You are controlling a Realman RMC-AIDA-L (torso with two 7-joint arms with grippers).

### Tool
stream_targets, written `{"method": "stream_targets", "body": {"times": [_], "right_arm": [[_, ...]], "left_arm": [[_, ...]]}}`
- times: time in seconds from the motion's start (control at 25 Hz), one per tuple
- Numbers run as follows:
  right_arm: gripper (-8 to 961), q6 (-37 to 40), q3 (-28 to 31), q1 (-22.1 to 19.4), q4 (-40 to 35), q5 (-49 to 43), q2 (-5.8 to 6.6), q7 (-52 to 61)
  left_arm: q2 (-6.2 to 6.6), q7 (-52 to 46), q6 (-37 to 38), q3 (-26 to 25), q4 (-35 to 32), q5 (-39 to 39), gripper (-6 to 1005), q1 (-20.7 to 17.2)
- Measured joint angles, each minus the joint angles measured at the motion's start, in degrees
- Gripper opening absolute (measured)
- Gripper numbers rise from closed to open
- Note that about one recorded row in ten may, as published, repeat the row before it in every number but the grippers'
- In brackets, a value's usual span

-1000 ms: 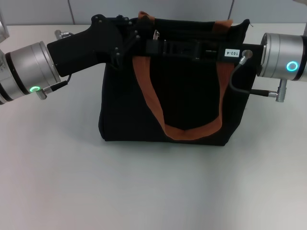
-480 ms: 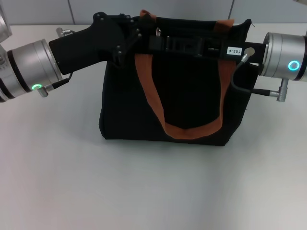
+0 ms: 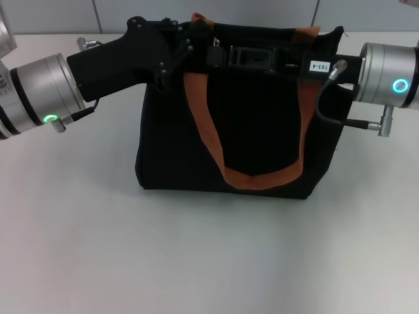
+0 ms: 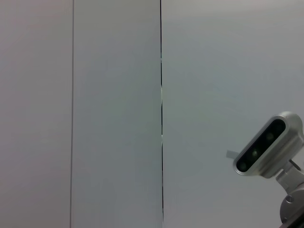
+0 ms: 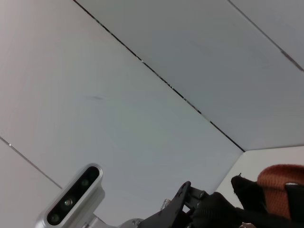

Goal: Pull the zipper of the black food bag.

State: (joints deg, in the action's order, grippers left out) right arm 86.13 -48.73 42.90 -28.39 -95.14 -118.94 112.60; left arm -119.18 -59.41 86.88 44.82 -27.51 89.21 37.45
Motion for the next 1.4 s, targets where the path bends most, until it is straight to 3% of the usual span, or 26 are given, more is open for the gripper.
{"method": "stream_targets", "body": {"times": [0.28, 0.48, 0.76, 1.4], "right_arm": [[352, -1.3, 0.2, -0.2, -0.2, 0.0, 0.03, 1.4], [133, -1.3, -0.2, 0.2, -0.3, -0.1, 0.03, 1.5], [19, -1.2, -0.3, 0.1, -0.4, -0.3, 0.05, 1.6], [-3, -1.0, 0.2, -0.7, -1.2, -0.1, 1.06, 3.7]], "left_arm": [[0.0, 0.0, -0.2, 0.0, 0.0, 0.0, 123, -0.1], [0.0, 0.0, -0.4, 0.0, 0.0, 0.0, 125, -0.1], [0.0, 0.0, -0.5, 0.0, 0.0, 0.0, 128, 0.0], [0.01, 0.2, -0.5, 0.0, 0.0, -1.1, 134, -0.8]]}}
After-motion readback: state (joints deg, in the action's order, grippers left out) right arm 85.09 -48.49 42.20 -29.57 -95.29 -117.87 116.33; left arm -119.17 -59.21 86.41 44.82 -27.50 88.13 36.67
